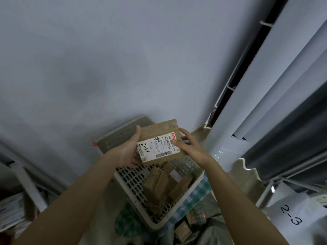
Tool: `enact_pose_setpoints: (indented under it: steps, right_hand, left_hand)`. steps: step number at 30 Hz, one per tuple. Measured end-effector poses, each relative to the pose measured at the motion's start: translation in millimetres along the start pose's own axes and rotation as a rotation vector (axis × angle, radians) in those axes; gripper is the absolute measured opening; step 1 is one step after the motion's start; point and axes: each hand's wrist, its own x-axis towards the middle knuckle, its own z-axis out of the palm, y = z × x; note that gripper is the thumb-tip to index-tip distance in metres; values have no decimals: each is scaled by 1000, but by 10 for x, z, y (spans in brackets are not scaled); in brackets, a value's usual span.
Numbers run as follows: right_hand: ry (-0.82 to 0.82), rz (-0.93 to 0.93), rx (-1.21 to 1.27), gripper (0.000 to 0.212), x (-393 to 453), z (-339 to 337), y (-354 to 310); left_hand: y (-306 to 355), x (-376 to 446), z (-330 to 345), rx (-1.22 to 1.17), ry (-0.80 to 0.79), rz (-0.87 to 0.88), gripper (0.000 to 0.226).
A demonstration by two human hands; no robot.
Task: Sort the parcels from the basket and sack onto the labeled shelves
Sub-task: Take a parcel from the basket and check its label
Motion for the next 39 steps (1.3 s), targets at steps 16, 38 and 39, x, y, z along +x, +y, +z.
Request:
enact_pose_setpoints:
  steps: [16,38,39]
  right_hand:
    - [-56,-109,-313,91,-99,102,-139]
    - [-171,132,19,91,-376,43,-14]
    - [-153,135,12,85,-381,51,16]
  left_hand:
    - [-22,-168,82,445,76,483,116]
    - [-123,-248,317,294,88,441,60]
    - [-148,-241,345,299,120,455,53]
